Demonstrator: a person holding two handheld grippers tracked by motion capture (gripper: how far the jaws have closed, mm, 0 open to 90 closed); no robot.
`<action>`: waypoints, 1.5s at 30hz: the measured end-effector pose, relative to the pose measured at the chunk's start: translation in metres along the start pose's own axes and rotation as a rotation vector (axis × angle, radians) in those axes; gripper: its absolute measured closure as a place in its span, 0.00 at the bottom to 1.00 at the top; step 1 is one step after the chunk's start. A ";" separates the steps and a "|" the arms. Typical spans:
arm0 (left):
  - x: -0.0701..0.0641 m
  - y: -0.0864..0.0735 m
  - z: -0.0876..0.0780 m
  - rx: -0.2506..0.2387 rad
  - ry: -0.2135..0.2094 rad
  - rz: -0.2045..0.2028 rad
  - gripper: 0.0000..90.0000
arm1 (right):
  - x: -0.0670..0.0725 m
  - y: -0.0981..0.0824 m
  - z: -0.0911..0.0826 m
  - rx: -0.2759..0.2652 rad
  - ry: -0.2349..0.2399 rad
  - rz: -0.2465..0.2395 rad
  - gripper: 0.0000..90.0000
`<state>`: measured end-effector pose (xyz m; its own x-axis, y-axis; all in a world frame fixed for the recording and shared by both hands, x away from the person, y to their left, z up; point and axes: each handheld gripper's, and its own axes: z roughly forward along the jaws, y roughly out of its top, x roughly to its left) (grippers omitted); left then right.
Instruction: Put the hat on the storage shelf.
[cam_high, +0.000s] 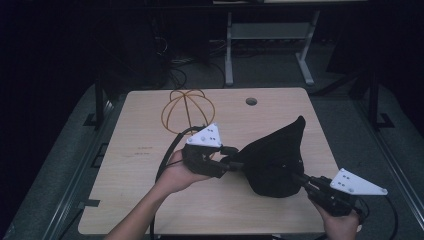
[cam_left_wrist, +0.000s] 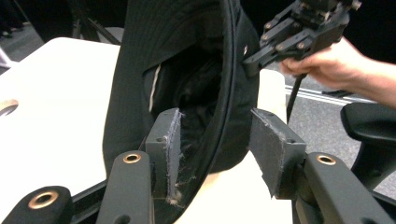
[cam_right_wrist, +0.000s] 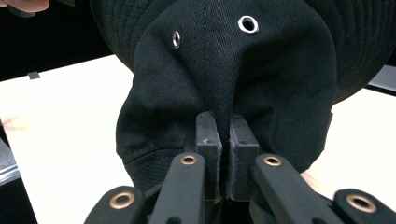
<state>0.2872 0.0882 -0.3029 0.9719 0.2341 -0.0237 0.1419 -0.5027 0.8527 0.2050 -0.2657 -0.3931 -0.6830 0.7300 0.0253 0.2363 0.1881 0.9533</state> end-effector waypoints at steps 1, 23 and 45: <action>0.000 0.000 0.000 0.000 0.000 0.000 0.58 | 0.000 0.002 0.000 0.001 0.000 -0.003 0.95; 0.013 -0.058 -0.041 0.004 0.098 -0.055 0.50 | -0.008 0.043 0.001 -0.003 0.013 -0.011 0.95; 0.021 -0.120 -0.045 0.003 0.173 -0.143 0.38 | -0.018 0.085 0.012 -0.018 0.030 -0.024 0.96</action>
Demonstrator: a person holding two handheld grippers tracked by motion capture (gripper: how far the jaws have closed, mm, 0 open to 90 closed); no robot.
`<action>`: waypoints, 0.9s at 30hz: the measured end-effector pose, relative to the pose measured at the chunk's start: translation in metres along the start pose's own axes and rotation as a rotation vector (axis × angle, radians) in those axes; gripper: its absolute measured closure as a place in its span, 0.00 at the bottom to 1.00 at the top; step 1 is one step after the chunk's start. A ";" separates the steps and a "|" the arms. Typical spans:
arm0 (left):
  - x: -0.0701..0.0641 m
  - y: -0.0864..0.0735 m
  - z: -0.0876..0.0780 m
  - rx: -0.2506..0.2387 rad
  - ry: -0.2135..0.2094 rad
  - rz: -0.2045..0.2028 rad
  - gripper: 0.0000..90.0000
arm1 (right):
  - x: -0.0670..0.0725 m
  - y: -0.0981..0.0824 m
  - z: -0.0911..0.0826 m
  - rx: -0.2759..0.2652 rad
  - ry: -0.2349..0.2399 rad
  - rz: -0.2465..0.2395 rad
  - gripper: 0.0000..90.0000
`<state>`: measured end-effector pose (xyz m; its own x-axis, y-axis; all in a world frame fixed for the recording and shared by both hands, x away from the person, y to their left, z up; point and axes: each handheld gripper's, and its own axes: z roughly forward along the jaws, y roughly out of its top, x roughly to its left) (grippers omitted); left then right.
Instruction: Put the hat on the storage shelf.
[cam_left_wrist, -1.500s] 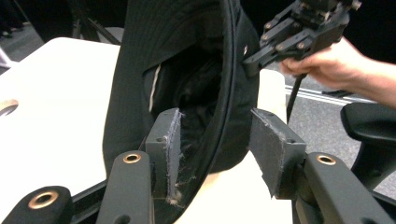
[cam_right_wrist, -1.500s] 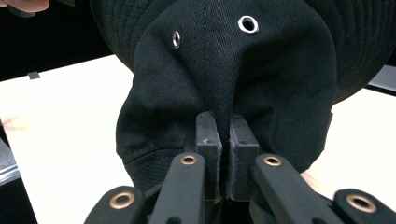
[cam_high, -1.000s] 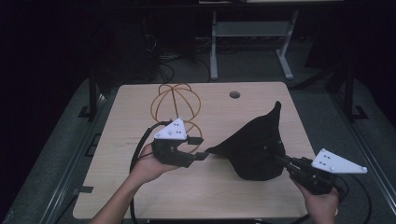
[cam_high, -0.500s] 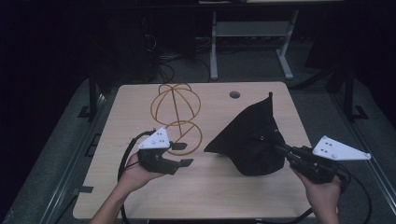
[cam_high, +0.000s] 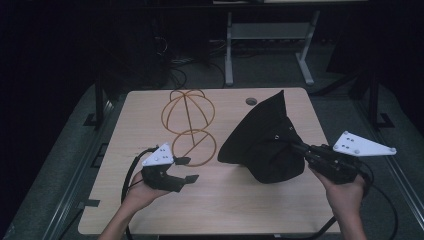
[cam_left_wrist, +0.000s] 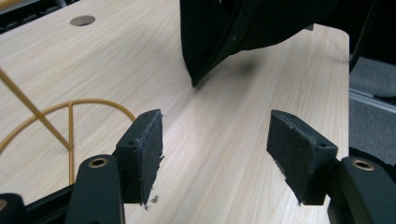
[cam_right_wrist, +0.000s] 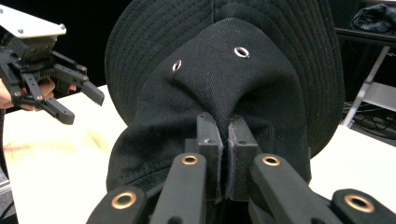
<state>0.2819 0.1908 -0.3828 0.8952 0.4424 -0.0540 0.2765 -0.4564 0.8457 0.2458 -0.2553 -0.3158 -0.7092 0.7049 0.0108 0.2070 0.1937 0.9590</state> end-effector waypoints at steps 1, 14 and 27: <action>0.001 -0.005 0.000 -0.002 0.004 -0.009 0.36 | -0.001 0.004 0.002 0.002 0.003 0.001 0.96; 0.005 -0.025 0.003 0.022 0.011 -0.004 0.31 | -0.004 0.025 0.011 0.007 0.009 -0.001 0.96; 0.007 -0.027 0.000 0.010 0.026 -0.001 0.31 | -0.006 0.047 0.021 0.006 0.024 -0.022 0.96</action>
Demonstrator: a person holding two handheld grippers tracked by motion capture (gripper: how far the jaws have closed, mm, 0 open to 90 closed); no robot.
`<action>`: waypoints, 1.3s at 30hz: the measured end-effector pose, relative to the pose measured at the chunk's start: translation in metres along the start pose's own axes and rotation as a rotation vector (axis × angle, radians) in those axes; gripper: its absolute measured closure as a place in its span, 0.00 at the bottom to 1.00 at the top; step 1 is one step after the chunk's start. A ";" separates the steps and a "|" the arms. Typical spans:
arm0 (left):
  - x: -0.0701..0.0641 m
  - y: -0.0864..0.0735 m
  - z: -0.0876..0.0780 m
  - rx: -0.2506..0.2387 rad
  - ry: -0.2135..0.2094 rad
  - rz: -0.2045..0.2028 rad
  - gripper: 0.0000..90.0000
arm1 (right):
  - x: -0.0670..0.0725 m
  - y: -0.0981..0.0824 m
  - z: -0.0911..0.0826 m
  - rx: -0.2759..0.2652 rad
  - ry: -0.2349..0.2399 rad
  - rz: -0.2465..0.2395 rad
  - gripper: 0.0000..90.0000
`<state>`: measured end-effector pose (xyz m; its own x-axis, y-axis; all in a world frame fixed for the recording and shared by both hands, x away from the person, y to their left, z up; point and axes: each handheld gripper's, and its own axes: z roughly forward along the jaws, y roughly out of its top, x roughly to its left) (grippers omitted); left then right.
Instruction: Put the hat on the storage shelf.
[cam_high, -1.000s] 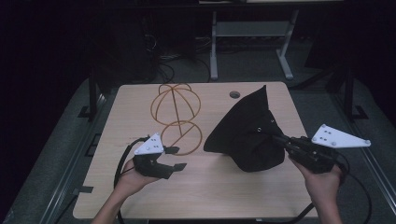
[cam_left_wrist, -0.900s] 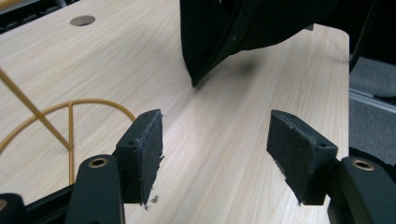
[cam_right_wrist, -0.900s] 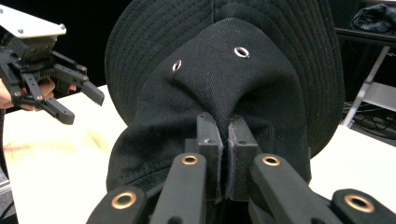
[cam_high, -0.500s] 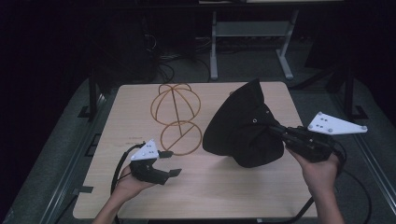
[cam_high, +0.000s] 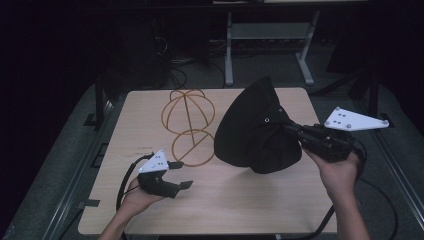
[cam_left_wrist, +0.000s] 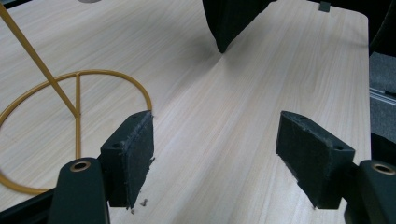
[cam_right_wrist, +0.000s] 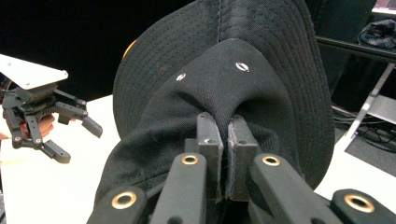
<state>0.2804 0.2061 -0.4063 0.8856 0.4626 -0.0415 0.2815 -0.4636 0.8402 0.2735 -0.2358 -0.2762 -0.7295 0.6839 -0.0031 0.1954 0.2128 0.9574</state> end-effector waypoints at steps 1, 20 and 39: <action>0.000 0.000 0.000 0.000 0.001 0.003 0.30 | -0.001 0.005 0.001 -0.004 0.004 0.000 0.96; 0.006 -0.002 0.002 0.005 0.006 0.003 0.31 | -0.005 0.042 0.016 -0.014 0.053 -0.001 0.96; 0.006 -0.003 0.006 0.023 0.005 0.021 0.30 | 0.001 0.082 0.045 -0.026 0.133 -0.014 0.96</action>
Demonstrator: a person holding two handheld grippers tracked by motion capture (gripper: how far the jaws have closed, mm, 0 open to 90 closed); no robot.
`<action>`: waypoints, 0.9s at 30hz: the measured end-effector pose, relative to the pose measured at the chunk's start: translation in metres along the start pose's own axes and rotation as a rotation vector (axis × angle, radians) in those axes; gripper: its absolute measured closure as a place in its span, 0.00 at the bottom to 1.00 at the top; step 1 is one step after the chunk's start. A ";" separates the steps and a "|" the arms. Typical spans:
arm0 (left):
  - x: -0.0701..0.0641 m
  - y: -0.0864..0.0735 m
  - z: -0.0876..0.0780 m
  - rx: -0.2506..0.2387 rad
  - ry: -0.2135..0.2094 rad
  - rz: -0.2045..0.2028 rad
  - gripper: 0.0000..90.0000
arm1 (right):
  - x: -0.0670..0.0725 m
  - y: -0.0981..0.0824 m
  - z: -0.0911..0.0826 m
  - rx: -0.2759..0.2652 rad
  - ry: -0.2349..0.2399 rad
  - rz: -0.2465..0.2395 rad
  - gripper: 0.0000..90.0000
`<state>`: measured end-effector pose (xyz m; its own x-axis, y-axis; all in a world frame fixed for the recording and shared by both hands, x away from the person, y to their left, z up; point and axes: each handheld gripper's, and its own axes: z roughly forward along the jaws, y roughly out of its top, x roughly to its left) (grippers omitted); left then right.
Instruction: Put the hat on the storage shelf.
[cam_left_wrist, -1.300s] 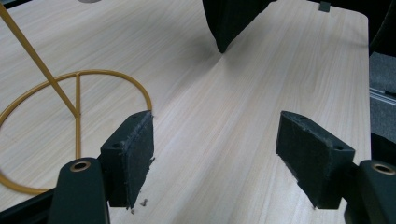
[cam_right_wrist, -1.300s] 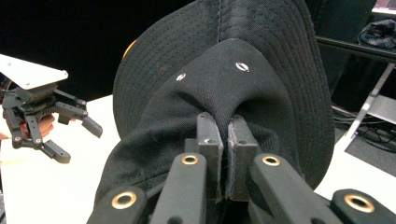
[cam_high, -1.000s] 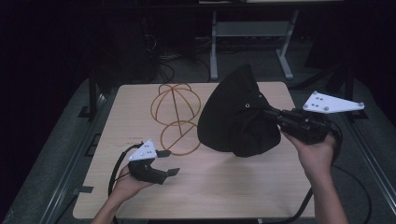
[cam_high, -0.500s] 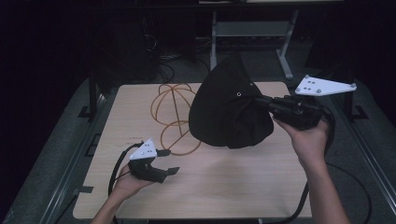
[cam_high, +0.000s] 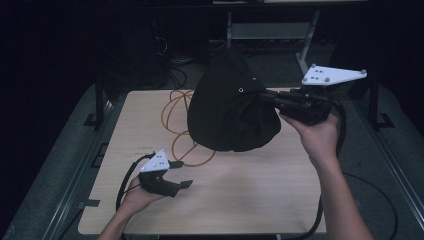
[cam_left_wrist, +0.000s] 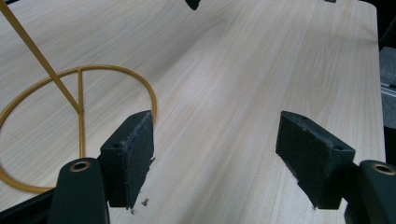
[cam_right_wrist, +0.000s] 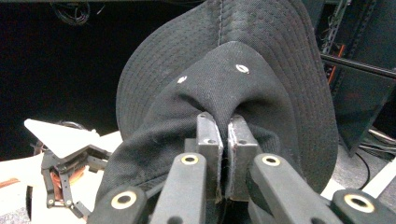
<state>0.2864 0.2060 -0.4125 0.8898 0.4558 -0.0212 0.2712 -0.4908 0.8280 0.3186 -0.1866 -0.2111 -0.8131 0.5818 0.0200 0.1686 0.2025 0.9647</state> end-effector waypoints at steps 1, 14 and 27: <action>0.000 0.000 0.000 0.001 0.000 0.001 0.30 | 0.000 0.002 0.002 0.000 0.004 -0.003 0.96; 0.002 -0.001 0.001 -0.004 0.005 -0.017 0.30 | -0.002 0.022 0.026 -0.004 0.045 0.005 0.96; 0.007 -0.001 -0.005 -0.024 0.015 -0.030 0.31 | -0.003 0.038 0.047 0.006 0.068 0.001 0.96</action>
<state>0.2904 0.2136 -0.4110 0.8759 0.4810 -0.0378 0.2882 -0.4589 0.8404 0.3535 -0.1435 -0.1868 -0.8489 0.5271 0.0385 0.1721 0.2067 0.9632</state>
